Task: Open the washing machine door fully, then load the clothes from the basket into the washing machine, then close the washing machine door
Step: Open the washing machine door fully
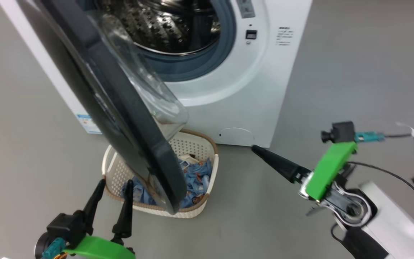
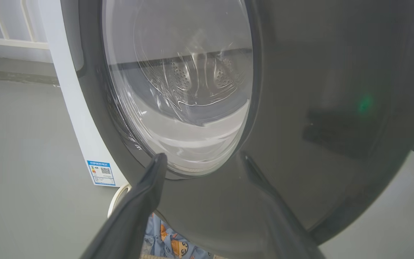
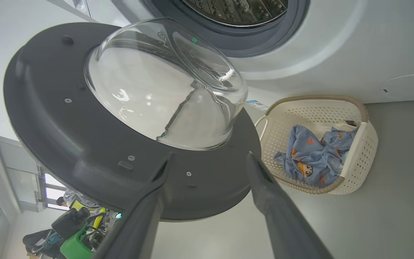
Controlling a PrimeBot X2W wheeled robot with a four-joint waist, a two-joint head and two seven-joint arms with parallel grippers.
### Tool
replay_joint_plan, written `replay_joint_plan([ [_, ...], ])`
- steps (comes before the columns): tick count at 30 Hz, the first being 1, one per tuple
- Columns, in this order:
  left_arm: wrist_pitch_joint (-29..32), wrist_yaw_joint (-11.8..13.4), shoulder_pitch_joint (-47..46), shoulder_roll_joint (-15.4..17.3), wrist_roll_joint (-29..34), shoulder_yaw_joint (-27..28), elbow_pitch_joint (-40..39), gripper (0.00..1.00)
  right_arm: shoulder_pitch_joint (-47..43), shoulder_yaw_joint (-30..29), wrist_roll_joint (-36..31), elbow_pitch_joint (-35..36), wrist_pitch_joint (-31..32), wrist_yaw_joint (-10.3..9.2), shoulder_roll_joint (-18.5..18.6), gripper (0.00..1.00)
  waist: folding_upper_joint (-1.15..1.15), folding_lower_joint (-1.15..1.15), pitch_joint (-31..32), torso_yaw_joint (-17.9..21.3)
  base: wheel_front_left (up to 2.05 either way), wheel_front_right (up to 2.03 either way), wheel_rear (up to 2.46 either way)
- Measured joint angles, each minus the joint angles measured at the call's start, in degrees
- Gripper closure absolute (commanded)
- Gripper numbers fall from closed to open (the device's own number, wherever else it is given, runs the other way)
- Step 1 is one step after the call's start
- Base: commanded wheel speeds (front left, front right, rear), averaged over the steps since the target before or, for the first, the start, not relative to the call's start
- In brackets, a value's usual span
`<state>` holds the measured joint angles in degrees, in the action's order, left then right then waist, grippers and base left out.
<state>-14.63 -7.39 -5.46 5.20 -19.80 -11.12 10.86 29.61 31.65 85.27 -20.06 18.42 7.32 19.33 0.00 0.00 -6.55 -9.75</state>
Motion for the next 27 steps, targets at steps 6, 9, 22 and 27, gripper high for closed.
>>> replay_joint_plan([
  [6,0.0,0.0,1.2,0.7,0.0,0.7,-0.1,0.0,-4.1,-0.2,0.0,-0.2,-4.9,0.0,3.0,0.0,0.0,0.0,0.9,2.0,0.0,0.0,0.0],
  [9,0.0,0.0,1.6,0.8,0.0,1.1,-0.2,0.0,-6.8,-0.4,0.0,-0.6,-7.7,0.0,4.9,0.0,0.0,0.0,1.5,2.8,0.0,0.0,0.0],
  [22,0.0,0.0,5.5,1.4,0.3,3.2,-0.6,0.0,-12.2,3.9,-5.1,-3.9,-22.7,0.0,10.0,0.0,0.0,0.0,3.8,6.0,0.0,0.0,0.0],
  [27,0.0,0.0,6.1,1.4,0.3,3.6,-0.6,0.0,-13.4,6.6,-7.4,-5.9,-29.1,0.0,11.6,0.0,0.0,0.0,4.6,6.5,0.0,0.0,0.0],
])
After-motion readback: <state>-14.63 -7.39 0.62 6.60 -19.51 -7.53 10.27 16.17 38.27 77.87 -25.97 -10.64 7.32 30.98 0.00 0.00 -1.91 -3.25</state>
